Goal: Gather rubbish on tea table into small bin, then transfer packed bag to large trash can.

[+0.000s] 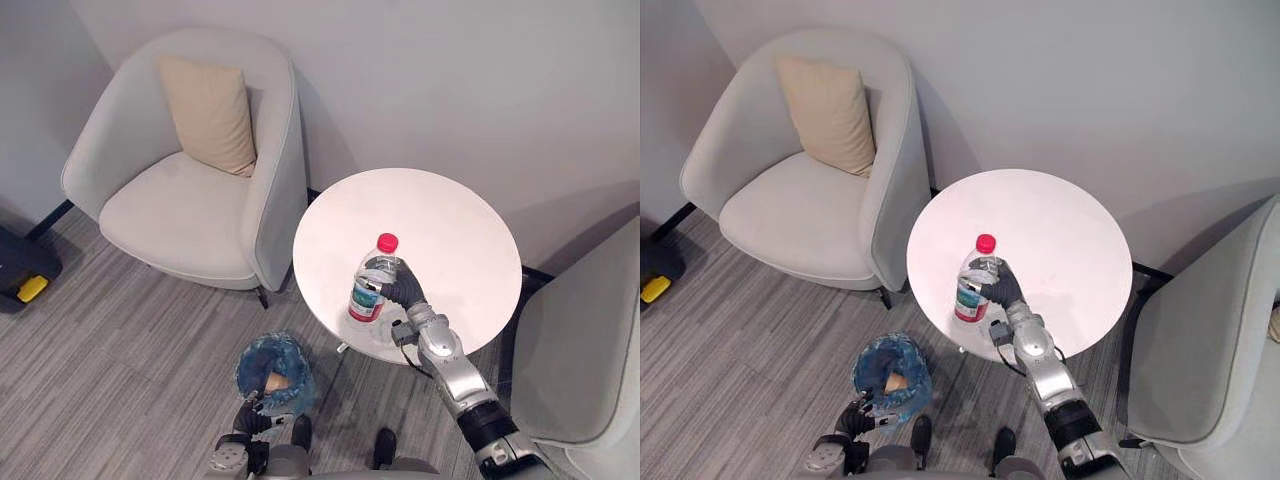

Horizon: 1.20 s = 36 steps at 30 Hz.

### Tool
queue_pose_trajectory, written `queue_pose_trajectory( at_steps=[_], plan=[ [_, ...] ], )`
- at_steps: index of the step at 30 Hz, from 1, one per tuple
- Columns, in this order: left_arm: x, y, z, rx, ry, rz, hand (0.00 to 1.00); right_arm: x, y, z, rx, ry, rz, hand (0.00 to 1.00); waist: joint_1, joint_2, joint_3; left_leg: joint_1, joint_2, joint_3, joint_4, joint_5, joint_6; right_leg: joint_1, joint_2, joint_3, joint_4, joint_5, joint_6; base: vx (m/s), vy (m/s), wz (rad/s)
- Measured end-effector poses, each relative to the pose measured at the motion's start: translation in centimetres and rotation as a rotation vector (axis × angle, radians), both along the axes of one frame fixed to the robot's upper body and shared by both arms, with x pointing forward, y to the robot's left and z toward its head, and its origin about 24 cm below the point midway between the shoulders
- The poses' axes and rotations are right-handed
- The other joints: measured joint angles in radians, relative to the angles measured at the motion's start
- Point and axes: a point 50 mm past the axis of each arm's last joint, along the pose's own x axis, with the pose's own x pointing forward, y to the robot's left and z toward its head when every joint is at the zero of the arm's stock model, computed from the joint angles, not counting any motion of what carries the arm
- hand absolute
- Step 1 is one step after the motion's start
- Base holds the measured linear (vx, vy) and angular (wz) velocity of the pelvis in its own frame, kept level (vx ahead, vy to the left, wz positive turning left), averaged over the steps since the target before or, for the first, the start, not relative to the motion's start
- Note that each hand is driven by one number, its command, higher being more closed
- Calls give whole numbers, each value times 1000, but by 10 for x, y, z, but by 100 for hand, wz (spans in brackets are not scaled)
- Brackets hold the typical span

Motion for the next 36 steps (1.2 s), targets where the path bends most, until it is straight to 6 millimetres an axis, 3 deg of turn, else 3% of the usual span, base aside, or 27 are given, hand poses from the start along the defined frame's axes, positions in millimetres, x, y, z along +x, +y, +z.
queue_pose_trajectory(
  at_steps=[16,24,31,36],
  plan=[
    [-7,2,-4,6,33,5,0,-33,1,30,29,-165,43,100,-31,-18,-22,34,-1,8,-5,0,0,30,0,9,-7,0,0,-19,0,-2],
    [-16,3,-7,5,59,15,0,-49,2,20,2,-131,69,100,-55,-18,-48,52,1,8,2,0,0,50,1,11,-6,1,-1,-74,-9,-1],
    [-18,3,-8,3,65,17,0,-56,1,11,-24,-98,83,100,-56,-11,-53,51,3,2,5,0,-1,54,2,4,-7,1,0,-56,-11,3],
    [-17,3,-8,2,56,16,0,-57,1,10,-22,-94,80,100,-54,-7,-54,0,-3,-74,11,11,-11,56,3,-76,-30,1,-1,-11,-30,43]
  ],
)
